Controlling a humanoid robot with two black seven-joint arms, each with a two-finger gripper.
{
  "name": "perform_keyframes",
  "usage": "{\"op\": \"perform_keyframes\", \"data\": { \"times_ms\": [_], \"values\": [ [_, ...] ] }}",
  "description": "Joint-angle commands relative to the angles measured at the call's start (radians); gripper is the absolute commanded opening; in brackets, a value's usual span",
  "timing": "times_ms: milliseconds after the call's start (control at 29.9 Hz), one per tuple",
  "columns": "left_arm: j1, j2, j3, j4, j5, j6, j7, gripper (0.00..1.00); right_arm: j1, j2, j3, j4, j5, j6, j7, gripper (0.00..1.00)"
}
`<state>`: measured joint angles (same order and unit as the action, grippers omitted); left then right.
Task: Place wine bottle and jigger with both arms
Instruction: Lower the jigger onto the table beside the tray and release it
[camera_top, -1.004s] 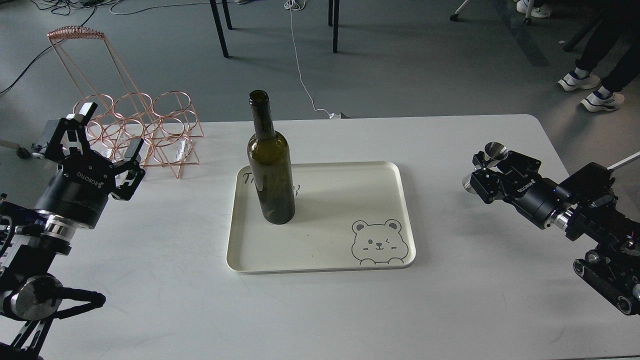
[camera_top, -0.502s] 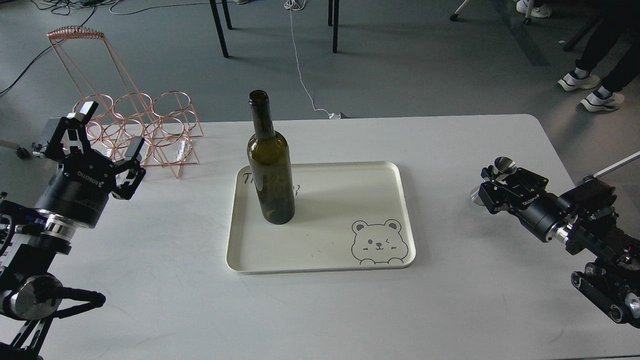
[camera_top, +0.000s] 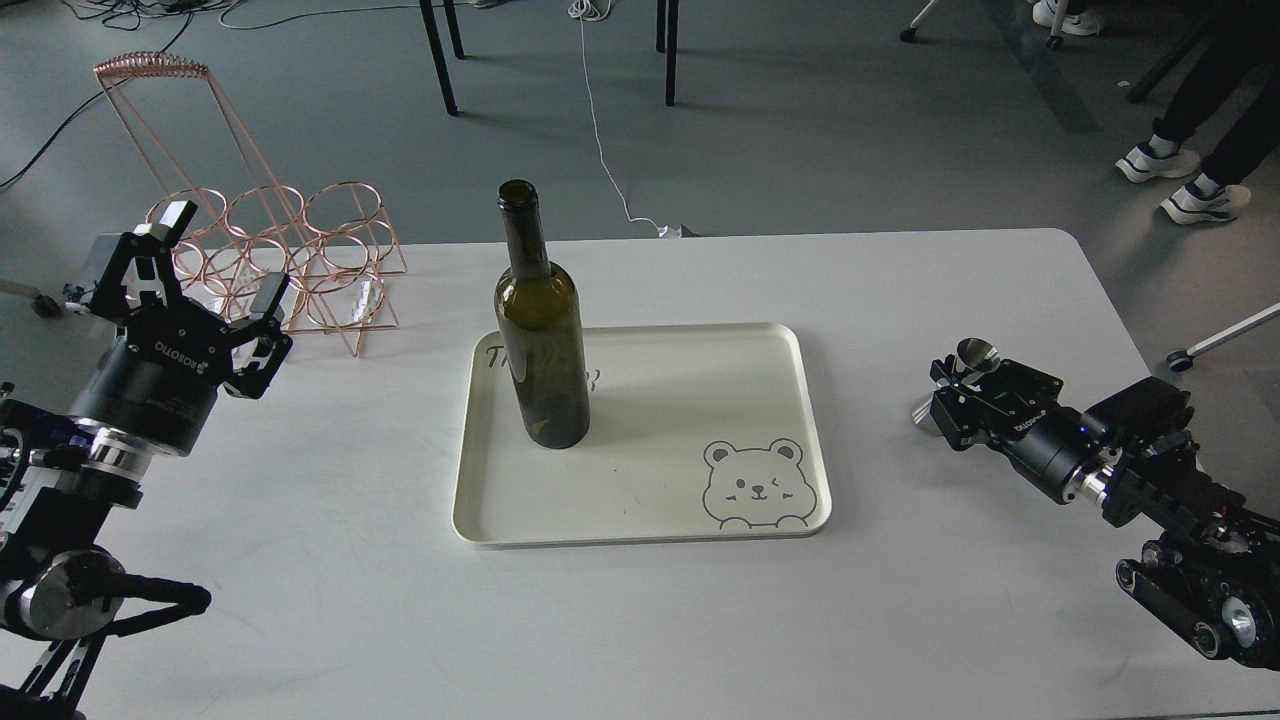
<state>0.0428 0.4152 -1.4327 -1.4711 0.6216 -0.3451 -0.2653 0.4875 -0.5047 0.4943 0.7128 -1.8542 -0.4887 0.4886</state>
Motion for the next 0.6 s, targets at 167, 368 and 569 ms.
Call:
{"op": "perform_keyframes", "data": {
  "times_ms": [167,368,569],
  "values": [
    [0.0,-0.001,0.0,-0.001,0.001,-0.009,0.0,0.98,0.0,0.0,-0.006,0.005,0.004,0.0,0.0,0.6],
    [0.0,-0.003,0.0,-0.001,0.001,-0.025,0.0,0.98,-0.003,-0.014,-0.006,0.016,0.007,0.0,0.0,0.78],
    [0.0,-0.001,0.0,-0.001,0.001,-0.026,0.0,0.98,-0.021,-0.113,-0.01,0.091,0.01,0.0,0.0,0.95]
  ]
}}
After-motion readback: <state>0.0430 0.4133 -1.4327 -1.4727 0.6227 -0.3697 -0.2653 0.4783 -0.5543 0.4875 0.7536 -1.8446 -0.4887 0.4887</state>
